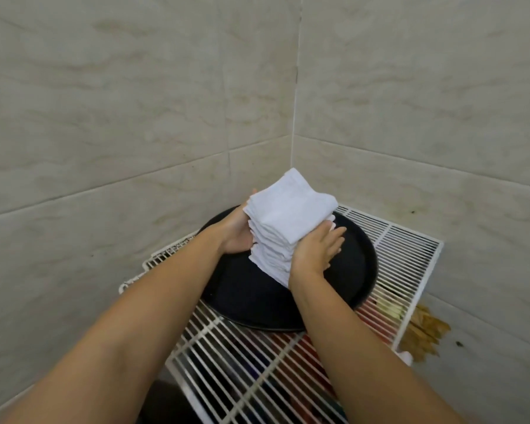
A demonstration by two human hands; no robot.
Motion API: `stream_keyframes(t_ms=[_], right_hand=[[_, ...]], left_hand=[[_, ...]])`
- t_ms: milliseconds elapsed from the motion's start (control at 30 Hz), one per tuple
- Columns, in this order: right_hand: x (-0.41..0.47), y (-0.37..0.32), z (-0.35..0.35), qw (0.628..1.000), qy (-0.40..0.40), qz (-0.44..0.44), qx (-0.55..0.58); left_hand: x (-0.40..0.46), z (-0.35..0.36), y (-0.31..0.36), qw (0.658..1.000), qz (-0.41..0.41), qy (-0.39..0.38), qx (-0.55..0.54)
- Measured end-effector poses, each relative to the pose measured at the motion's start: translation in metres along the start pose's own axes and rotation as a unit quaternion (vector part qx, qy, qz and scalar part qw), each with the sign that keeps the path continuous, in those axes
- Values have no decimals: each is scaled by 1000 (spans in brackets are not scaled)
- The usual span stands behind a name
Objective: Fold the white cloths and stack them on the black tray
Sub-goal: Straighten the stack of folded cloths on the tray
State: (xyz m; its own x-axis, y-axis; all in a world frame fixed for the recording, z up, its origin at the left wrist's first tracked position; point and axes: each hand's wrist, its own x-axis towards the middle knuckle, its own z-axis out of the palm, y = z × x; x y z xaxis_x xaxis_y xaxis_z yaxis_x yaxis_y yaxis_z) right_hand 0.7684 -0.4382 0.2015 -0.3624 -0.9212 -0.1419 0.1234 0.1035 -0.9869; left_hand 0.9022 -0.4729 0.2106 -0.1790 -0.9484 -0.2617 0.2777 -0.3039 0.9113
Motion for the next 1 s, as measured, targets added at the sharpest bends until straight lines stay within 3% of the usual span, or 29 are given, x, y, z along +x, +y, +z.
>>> stream_keyframes(t_ms=[333, 567, 667, 767, 833, 933, 1000], right_hand=[[-2, 5, -11, 999, -17, 8, 40], [-4, 0, -4, 999, -23, 2, -24], [6, -6, -11, 998, -55, 28, 0], [41, -24, -23, 989, -106, 89, 41], [66, -43, -33, 973, -166, 132, 86], [102, -69, -33, 946, -281, 157, 30], [119, -71, -23, 910, -383, 157, -22]], left_hand=[[-4, -4, -4, 1000, 3, -10, -24], [-5, 4, -8, 998, 17, 48, -24], [-9, 11, -8, 994, 35, 99, -19], [-15, 15, -12, 977, 75, 195, -36], [-26, 19, -25, 945, 96, 298, -95], [-47, 33, -44, 893, 110, 390, -196], [-53, 45, -50, 877, 98, 411, -230]])
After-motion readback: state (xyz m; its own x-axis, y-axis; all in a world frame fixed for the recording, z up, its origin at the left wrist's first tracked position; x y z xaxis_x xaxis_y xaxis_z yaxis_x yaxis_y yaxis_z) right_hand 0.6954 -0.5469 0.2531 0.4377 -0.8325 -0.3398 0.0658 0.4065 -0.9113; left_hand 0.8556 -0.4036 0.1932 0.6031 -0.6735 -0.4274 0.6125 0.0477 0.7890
